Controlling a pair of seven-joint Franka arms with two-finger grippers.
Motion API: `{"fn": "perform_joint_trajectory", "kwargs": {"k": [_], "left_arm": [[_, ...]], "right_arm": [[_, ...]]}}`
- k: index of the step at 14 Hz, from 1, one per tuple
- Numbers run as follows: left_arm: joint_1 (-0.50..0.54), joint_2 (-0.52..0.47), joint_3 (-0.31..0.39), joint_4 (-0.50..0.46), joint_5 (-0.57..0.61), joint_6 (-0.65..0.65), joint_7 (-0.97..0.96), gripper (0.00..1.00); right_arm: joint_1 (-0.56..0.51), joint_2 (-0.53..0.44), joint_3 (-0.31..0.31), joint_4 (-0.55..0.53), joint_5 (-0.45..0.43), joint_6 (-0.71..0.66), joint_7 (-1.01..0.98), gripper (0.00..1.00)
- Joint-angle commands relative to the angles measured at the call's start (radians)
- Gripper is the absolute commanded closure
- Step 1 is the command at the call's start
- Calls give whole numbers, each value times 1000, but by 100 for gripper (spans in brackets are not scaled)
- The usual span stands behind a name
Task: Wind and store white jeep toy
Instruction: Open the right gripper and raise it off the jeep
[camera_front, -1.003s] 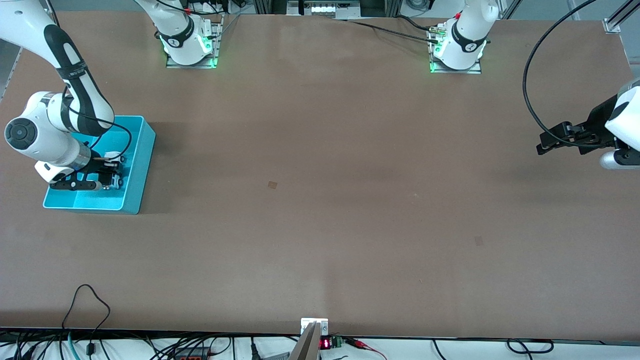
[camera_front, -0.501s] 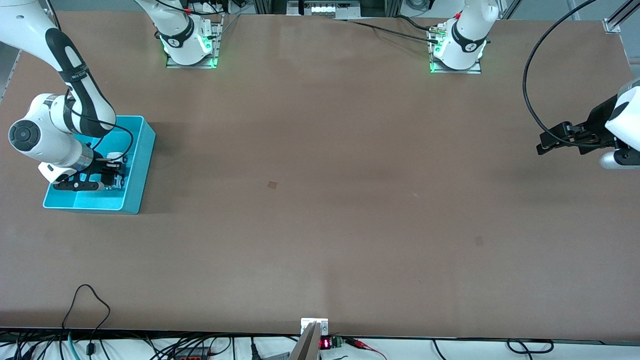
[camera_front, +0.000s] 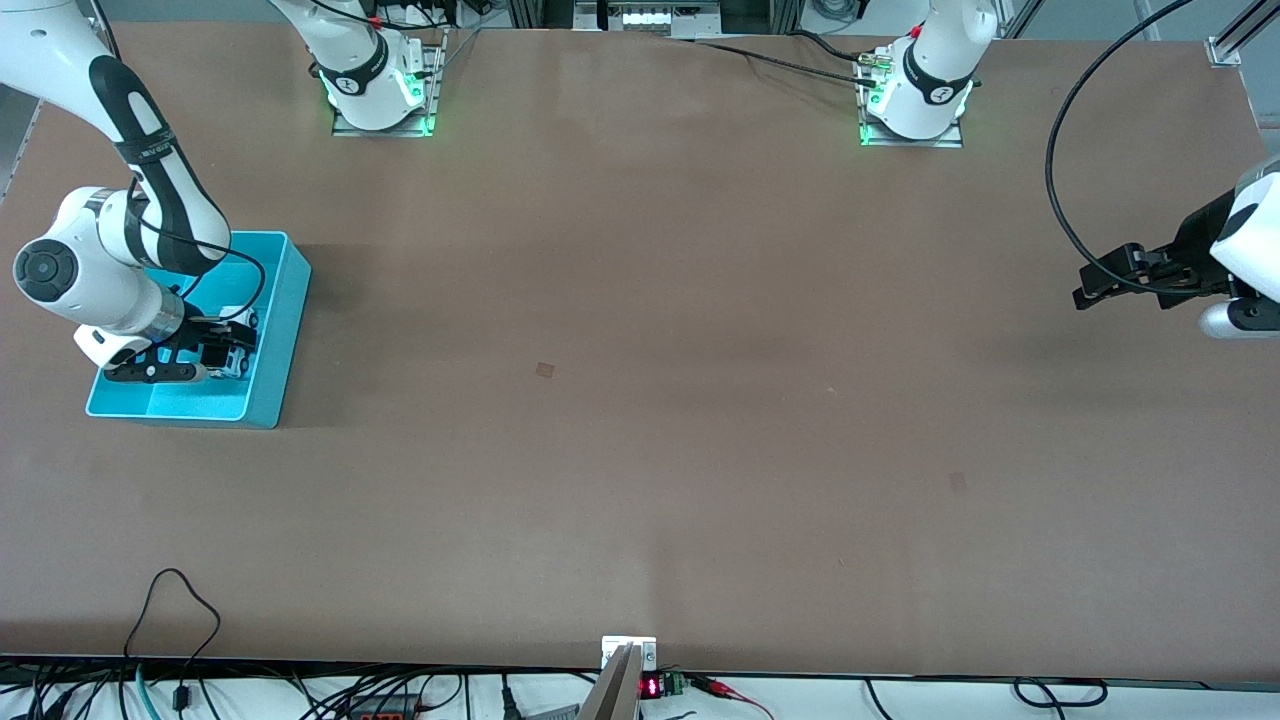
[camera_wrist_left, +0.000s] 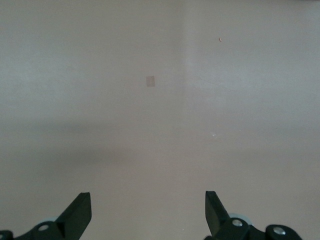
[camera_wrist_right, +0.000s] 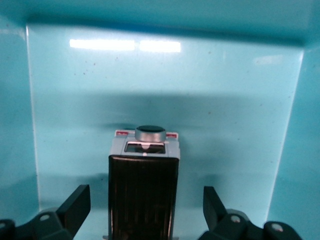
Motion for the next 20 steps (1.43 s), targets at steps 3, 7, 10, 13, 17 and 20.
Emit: {"fn": "perform_joint_trajectory", "kwargs": {"k": [3,7,10,13,17,20], "left_arm": [[1,-17,-3,0,17,-12,8,0],[1,-17,-2,-1,17,-14,8,0],[3,-17,0,-3,17,-16,10,0],[3,-17,0,-3,17,-16,10,0],[3,-17,0,-5,17,-16,10,0],[3,-17,0,-5,17,-16,10,0]], "right_arm": [[-7,-69,23,52,-4,-102,-5,0],[-3,-119,74,156,11,-327,0,0],[25,-141,88,271,117,-510,0,0],[59,-178,86,406,166,-721,11,0],[115,-198,71,610,203,-958,11,0],[196,-248,-50,661,206,-1018,-6,0]]}}
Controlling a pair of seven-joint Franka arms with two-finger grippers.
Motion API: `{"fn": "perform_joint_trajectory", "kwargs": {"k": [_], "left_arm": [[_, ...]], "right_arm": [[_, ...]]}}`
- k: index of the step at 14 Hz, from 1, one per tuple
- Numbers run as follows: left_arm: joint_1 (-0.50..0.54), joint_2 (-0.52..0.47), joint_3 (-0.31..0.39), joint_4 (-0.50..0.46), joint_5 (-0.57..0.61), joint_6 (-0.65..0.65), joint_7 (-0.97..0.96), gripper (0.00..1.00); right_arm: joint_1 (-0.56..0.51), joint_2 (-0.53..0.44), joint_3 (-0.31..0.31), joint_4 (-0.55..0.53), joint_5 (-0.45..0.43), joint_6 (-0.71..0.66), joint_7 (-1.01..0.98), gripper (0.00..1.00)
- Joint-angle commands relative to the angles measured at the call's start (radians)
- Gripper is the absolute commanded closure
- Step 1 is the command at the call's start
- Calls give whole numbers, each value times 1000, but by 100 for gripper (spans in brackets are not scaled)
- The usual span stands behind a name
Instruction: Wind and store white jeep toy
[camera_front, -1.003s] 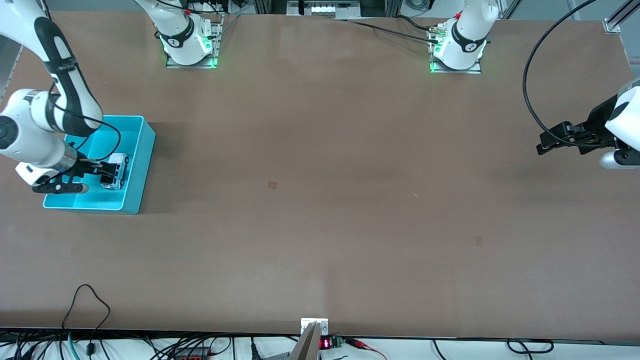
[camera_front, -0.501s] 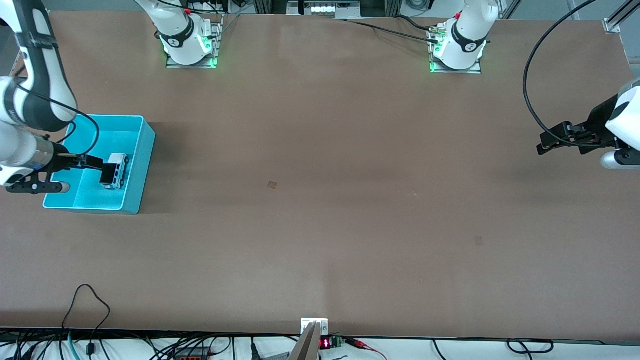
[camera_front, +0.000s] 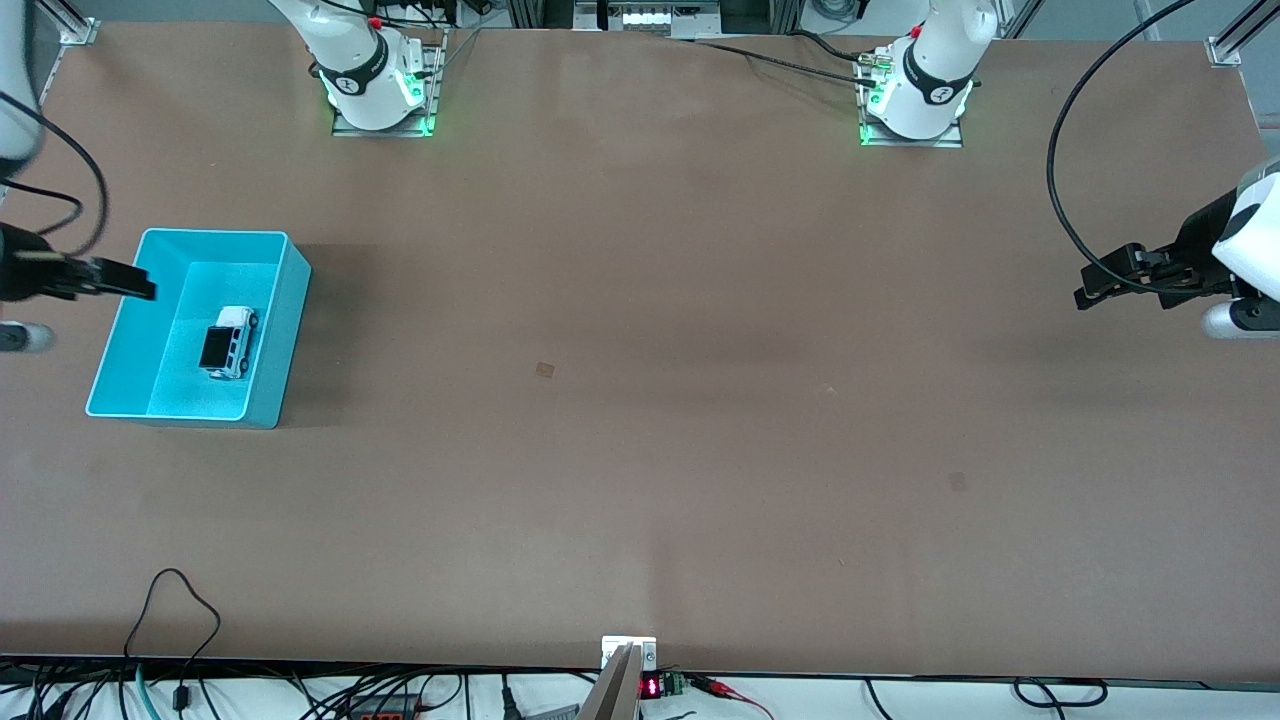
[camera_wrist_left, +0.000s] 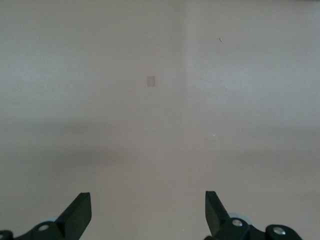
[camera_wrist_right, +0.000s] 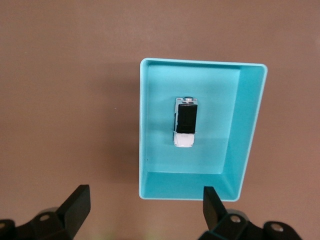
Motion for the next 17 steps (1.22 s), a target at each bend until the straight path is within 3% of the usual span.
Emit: {"fn": "perform_joint_trajectory", "kwargs": {"k": [1,3,8,17], "left_arm": [[1,-17,-1,-5,15,-15,9,0],[1,-18,-1,-3,15,-14,9,0],[1,-17,-1,-3,15,-9,9,0],[1,-18,-1,-5,17,-9,11,0]], "right_arm": [[134,-40,-170,20,21,-50,-27,0],[213,-79,-242,-19,25,-48,-27,0],[268,-225,-250,-191,48,-8,8,0],[289,-187,-242,-150,44,36,7,0]]}}
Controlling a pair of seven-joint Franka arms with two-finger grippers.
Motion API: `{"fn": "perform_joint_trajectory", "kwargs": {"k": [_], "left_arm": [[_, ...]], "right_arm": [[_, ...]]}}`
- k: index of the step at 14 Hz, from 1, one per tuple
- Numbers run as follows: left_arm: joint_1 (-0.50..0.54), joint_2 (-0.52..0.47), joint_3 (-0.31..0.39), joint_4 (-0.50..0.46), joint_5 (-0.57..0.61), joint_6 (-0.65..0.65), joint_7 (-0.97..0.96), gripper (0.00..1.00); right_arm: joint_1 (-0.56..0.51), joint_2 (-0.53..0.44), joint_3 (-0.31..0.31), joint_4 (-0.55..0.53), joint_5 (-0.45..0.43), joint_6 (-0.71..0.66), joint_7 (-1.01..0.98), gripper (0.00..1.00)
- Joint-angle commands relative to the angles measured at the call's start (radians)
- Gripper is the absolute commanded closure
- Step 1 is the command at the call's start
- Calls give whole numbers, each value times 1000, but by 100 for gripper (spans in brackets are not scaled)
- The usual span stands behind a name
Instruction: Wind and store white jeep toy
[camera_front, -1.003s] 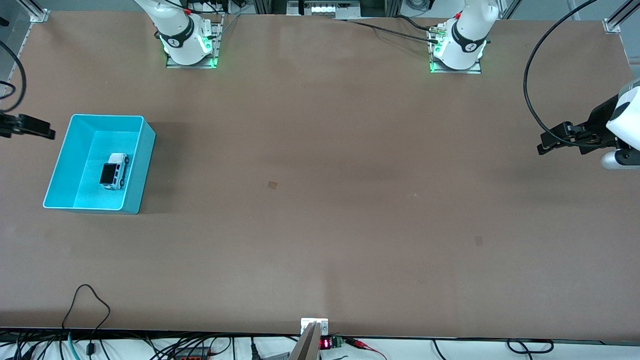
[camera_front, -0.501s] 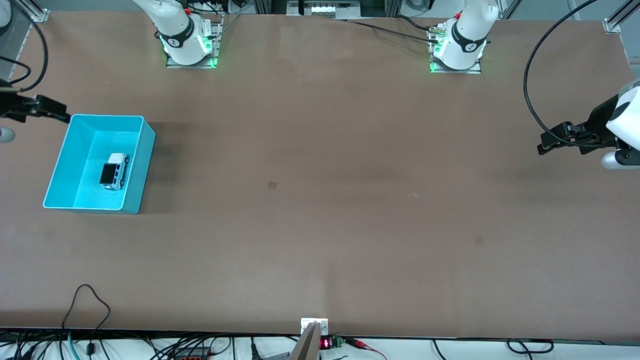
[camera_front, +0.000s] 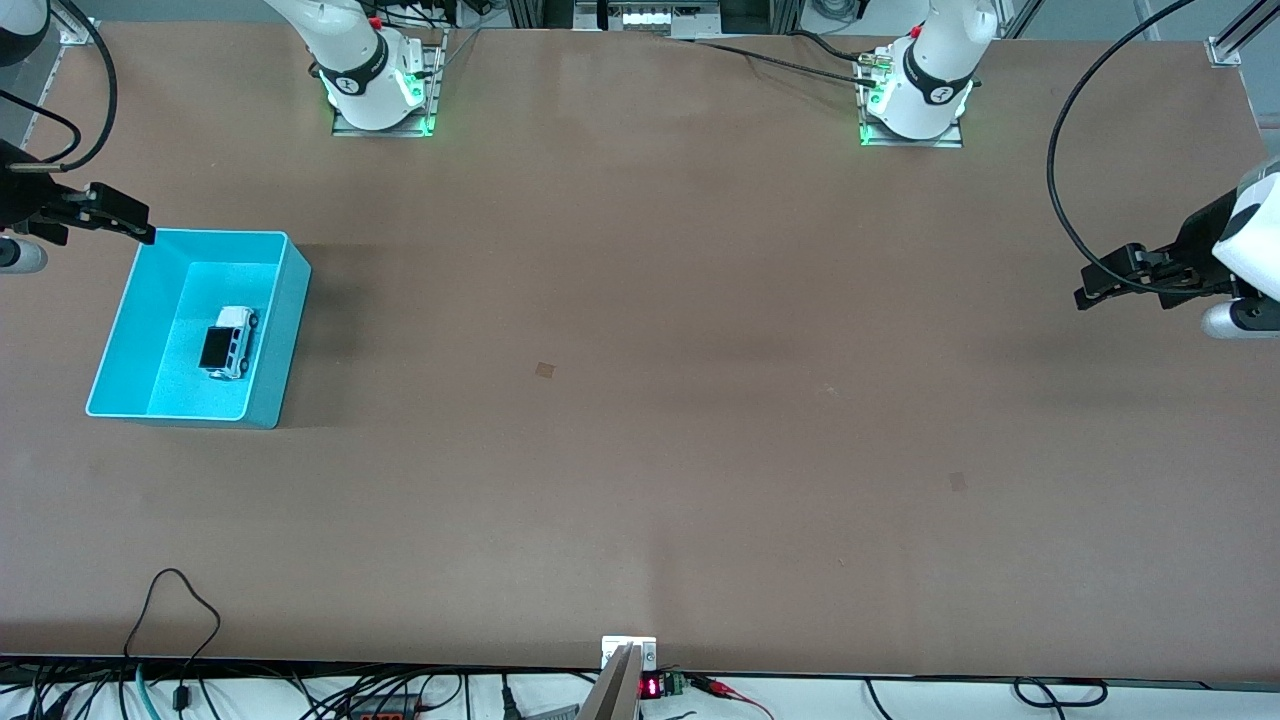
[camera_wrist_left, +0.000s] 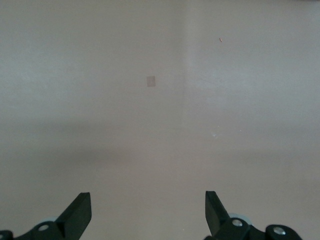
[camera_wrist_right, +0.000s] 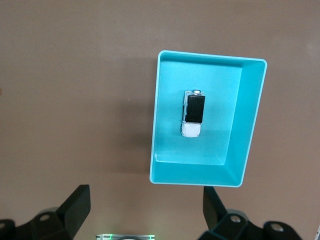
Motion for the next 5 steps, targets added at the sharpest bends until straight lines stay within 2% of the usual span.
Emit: {"fn": "perform_joint_trajectory", "kwargs": {"k": [1,5], "left_arm": [[1,-17,-1,-5,17,-8,11,0],[1,-18,-1,-8,17,-8,11,0]], "right_arm": [[15,5,-12,14,11,0,6,0],[15,5,-12,13,12,-3,-2,0]]}}
